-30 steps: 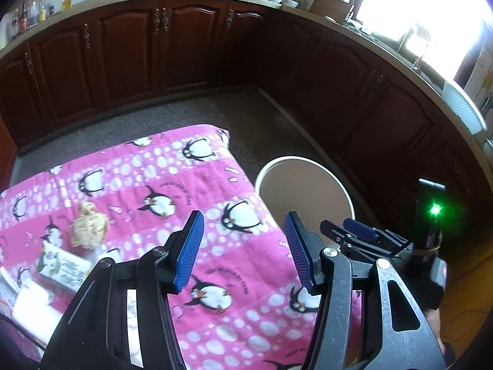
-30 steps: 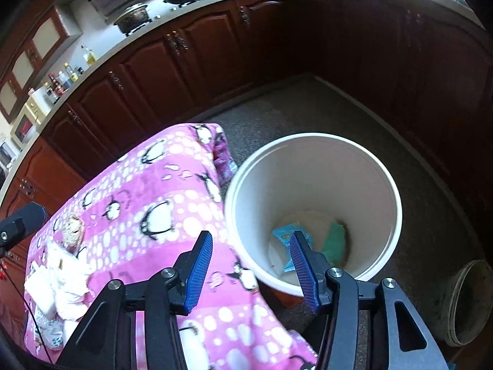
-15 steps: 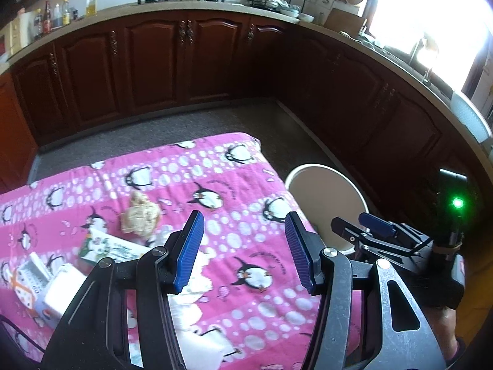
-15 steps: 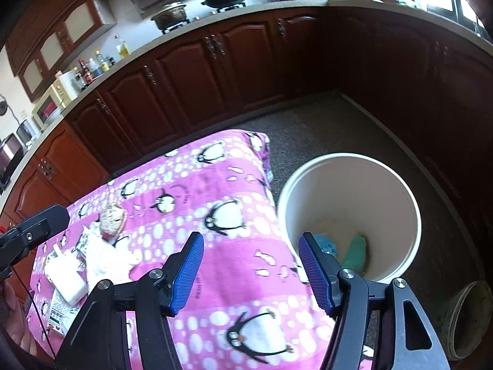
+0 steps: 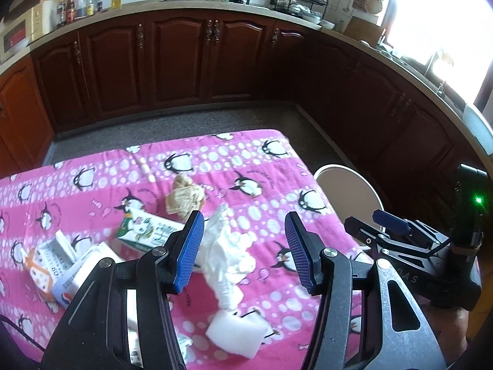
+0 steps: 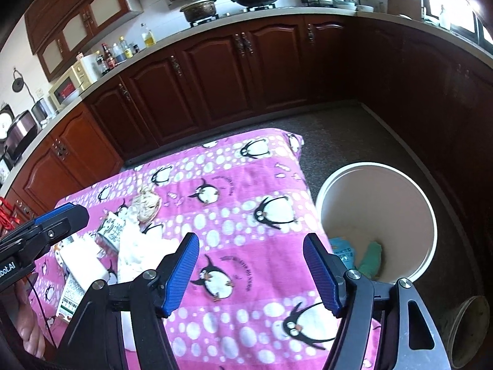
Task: Collect trash
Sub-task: 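Move both open grippers back over the table toward the tissues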
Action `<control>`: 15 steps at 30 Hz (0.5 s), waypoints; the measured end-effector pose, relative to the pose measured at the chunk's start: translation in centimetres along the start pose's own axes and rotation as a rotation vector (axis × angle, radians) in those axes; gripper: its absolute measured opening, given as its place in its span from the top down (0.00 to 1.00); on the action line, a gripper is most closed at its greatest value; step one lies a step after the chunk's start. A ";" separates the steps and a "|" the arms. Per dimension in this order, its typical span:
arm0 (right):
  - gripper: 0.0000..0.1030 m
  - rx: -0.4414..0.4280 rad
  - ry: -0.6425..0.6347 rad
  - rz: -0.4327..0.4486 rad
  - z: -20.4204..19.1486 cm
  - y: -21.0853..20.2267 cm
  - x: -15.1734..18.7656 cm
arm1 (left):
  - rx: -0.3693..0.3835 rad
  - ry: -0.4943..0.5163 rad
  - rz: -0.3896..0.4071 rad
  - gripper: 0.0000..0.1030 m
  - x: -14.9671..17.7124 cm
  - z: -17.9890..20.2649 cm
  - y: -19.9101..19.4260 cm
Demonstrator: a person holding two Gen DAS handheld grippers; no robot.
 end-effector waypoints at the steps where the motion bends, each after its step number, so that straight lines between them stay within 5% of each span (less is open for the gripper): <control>1: 0.34 -0.004 -0.005 -0.002 -0.3 0.0 0.1 | 0.002 -0.007 -0.002 0.48 0.1 -0.5 -0.1; 15: 0.31 -0.120 -0.074 -0.078 -5.4 2.2 1.3 | -0.017 -0.104 -0.062 0.48 2.3 -7.8 -1.4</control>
Point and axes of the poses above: each gripper's, at about its wrist camera, not at the fingertips, and y roughly the way its jaws point, z to its right, x to its underside, the point moved 1 cm from there along y, roughly the way its jaws point, and after that the axes turned 6 degrees about -y, right-handed, at the moved point
